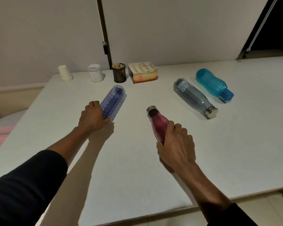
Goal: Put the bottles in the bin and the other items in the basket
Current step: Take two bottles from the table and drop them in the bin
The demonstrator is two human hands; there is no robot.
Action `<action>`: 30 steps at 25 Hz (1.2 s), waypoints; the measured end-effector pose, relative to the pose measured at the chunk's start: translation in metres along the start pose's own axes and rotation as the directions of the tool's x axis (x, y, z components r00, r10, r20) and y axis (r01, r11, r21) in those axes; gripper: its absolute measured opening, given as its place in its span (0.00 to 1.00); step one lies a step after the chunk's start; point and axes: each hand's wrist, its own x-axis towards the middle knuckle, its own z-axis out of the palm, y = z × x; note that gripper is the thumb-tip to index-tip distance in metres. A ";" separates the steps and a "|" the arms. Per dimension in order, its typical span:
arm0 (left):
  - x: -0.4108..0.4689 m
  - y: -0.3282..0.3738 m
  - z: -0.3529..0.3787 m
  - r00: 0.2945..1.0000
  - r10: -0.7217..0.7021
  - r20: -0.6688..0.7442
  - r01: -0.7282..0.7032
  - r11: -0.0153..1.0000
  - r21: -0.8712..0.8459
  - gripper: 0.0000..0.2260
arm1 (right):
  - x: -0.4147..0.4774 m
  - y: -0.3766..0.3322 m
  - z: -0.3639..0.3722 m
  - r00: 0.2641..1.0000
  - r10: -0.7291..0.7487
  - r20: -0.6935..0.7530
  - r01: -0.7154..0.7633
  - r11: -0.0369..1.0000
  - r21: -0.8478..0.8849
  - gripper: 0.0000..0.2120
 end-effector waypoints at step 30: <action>-0.267 -0.096 -0.064 0.643 -0.666 -0.378 0.375 0.705 -0.602 0.28 | -0.040 -0.165 -0.006 0.848 -0.528 0.051 0.409 0.713 0.570 0.42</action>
